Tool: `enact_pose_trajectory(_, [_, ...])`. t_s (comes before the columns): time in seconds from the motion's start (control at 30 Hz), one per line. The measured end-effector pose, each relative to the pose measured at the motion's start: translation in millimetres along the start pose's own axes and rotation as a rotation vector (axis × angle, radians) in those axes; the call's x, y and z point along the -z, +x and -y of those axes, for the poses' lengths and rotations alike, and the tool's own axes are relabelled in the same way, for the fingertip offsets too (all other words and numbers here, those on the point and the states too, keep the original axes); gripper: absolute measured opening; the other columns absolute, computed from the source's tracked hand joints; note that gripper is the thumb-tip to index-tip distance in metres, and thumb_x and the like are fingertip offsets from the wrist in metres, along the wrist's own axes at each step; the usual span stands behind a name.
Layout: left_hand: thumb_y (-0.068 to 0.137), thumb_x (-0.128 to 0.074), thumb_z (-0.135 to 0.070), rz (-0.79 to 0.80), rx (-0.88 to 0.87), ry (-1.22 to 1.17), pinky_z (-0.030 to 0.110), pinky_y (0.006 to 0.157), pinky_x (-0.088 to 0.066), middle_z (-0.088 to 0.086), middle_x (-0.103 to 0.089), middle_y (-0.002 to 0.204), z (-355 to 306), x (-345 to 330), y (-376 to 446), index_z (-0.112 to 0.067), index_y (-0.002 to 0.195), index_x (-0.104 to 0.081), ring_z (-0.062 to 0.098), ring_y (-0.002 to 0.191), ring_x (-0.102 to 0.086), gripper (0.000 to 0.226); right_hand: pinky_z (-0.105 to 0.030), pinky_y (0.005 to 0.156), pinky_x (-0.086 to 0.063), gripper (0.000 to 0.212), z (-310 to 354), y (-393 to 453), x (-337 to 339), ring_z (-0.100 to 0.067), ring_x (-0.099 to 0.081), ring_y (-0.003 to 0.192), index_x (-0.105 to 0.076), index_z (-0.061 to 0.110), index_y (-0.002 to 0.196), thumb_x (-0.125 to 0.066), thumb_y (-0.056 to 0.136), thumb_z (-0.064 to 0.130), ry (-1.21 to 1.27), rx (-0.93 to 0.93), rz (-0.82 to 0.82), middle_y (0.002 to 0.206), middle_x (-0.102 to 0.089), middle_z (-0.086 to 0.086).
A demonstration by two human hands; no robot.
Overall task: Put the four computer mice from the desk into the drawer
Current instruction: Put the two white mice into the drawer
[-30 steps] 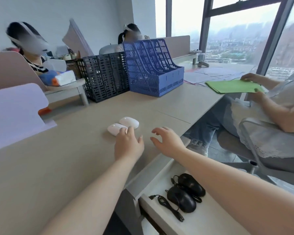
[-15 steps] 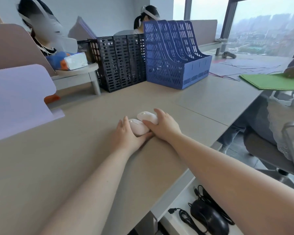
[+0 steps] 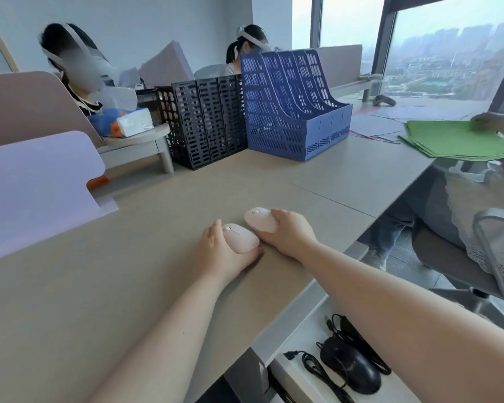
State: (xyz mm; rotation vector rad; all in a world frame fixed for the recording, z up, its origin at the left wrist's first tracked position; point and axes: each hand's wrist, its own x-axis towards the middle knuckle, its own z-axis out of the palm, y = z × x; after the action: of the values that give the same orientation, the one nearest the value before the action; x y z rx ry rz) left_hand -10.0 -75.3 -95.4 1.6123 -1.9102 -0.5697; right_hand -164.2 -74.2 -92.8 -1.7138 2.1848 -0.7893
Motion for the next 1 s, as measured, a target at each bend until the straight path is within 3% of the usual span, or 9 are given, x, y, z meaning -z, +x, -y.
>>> enact_pose_trajectory(0.1, [0.06, -0.082, -0.053, 0.016, -0.006, -0.022, 0.03, 0.107, -0.029, 0.009, -0.034, 0.148, -8.3, 0.0, -27.6, -0.011, 0.145, -0.023, 0.023, 0.136, -0.033, 0.112, -0.032, 0.074, -0.042, 0.044, -12.0, -31.1, 11.8, -0.032, -0.06, 0.105, -0.059, 0.013, 0.109, -0.06, 0.079, 0.044, 0.025, -0.01, -0.02, 0.111, -0.067, -0.009])
enact_pose_trajectory(0.27, [0.06, -0.081, -0.054, 0.058, -0.018, -0.02, 0.032, 0.106, -0.032, 0.007, -0.035, 0.144, -31.4, -8.9, -76.8, -0.015, 0.145, -0.021, 0.022, 0.132, -0.037, 0.112, -0.037, 0.087, -0.05, 0.049, -40.0, -82.5, 50.1, -0.03, -0.059, 0.108, -0.056, 0.009, 0.12, -0.066, 0.079, 0.035, 0.075, -0.042, 0.012, 0.116, -0.065, -0.01])
enact_pose_trajectory(0.43, [0.06, -0.077, -0.06, 0.096, -0.077, 0.0, 0.034, 0.103, -0.036, 0.007, -0.04, 0.137, -63.9, -26.8, -122.3, -0.017, 0.145, -0.022, 0.023, 0.126, -0.041, 0.11, -0.037, 0.1, -0.045, 0.061, -74.2, -131.7, 81.9, -0.025, -0.055, 0.119, -0.046, 0.017, 0.135, -0.064, 0.081, 0.037, 0.081, -0.116, -0.017, 0.131, -0.059, -0.005])
enact_pose_trajectory(0.57, [0.058, -0.078, -0.06, 0.139, -0.166, 0.011, 0.033, 0.102, -0.036, 0.007, -0.042, 0.135, -86.8, -48.5, -155.6, -0.018, 0.143, -0.025, 0.023, 0.125, -0.04, 0.109, -0.042, 0.1, -0.048, 0.06, -107.1, -167.9, 96.9, -0.025, -0.058, 0.116, -0.048, 0.023, 0.134, -0.067, 0.078, 0.035, 0.139, -0.201, -0.052, 0.128, -0.061, -0.003])
enact_pose_trajectory(0.7, [0.061, -0.077, -0.059, 0.259, -0.154, 0.026, 0.032, 0.1, -0.038, 0.004, -0.038, 0.137, -93.8, -81.5, -190.2, -0.021, 0.144, -0.021, 0.021, 0.128, -0.036, 0.107, -0.04, 0.099, -0.047, 0.063, -149.5, -191.9, 96.2, -0.026, -0.054, 0.119, -0.049, 0.022, 0.134, -0.068, 0.077, 0.043, 0.022, -0.24, 0.027, 0.129, -0.06, -0.004])
enact_pose_trajectory(0.83, [0.062, -0.072, -0.06, 0.395, -0.093, 0.138, 0.038, 0.101, -0.038, 0.005, -0.039, 0.137, -86.8, -123.4, -217.3, -0.02, 0.145, -0.02, 0.024, 0.129, -0.037, 0.105, -0.037, 0.085, -0.051, 0.057, -184.7, -210.5, 83.4, -0.028, -0.058, 0.11, -0.054, 0.017, 0.129, -0.068, 0.079, 0.04, -0.093, -0.313, 0.144, 0.121, -0.063, -0.008])
enact_pose_trajectory(1.0, [0.06, -0.07, -0.064, 0.558, -0.069, 0.301, 0.036, 0.107, -0.032, 0.01, -0.042, 0.138, -82.5, -167.9, -240.2, -0.019, 0.146, -0.02, 0.027, 0.128, -0.038, 0.109, -0.037, 0.097, -0.047, 0.061, -221.8, -224.7, 56.8, -0.028, -0.054, 0.12, -0.052, 0.012, 0.128, -0.067, 0.078, 0.043, -0.132, -0.397, 0.278, 0.129, -0.059, -0.008])
